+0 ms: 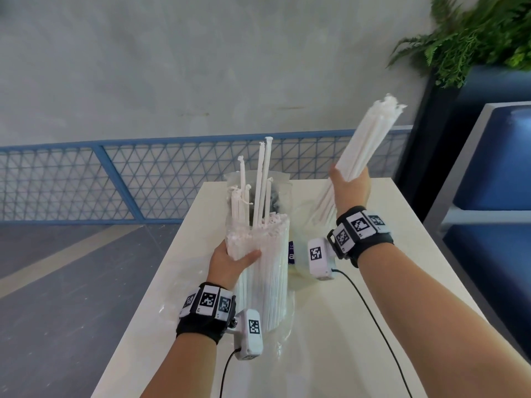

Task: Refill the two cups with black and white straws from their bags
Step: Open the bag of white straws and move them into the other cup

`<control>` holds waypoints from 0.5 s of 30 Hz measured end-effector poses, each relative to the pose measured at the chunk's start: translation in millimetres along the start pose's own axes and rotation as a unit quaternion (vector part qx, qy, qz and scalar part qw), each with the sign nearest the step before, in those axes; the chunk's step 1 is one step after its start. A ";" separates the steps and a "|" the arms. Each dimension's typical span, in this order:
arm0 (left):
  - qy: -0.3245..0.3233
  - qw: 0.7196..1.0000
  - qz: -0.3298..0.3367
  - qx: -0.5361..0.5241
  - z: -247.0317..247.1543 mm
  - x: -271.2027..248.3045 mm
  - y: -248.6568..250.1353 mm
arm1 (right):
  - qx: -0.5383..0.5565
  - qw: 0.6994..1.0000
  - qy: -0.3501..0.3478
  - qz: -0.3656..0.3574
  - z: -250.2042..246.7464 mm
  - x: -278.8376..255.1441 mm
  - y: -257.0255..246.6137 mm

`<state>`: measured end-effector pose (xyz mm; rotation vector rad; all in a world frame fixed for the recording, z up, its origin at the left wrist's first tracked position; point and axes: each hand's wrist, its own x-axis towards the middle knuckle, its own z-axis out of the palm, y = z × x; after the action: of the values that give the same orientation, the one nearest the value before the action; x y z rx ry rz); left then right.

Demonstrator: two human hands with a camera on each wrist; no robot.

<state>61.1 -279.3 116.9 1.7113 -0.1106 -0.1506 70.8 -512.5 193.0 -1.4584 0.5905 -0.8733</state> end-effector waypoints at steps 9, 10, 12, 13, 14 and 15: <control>-0.004 1.000 0.007 -0.013 5.3 -0.7 -3.6 | -0.040 0.996 -0.080 -0.013 4.3 -18.5 40.5; -0.004 1.000 0.009 -0.012 5.1 -0.6 -3.8 | -0.036 0.996 -0.084 -0.019 3.9 -20.2 41.0; -0.004 1.000 0.011 -0.012 4.4 -0.1 -4.6 | -0.041 0.995 -0.082 -0.033 4.3 -23.6 39.3; -0.005 1.000 0.012 -0.013 4.0 -0.2 -5.1 | -0.067 0.993 -0.069 -0.069 4.4 -26.5 36.3; -0.006 1.000 0.012 -0.015 4.1 -0.4 -5.4 | -0.098 0.985 -0.054 -0.129 4.8 -30.8 31.3; -0.007 1.000 0.012 -0.015 4.1 -0.1 -6.1 | -0.116 0.973 -0.046 -0.195 6.2 -36.9 24.8</control>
<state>60.2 -282.3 110.4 1.6782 -0.1386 -0.1458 58.1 -481.7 163.0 -1.8573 0.3478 -1.0577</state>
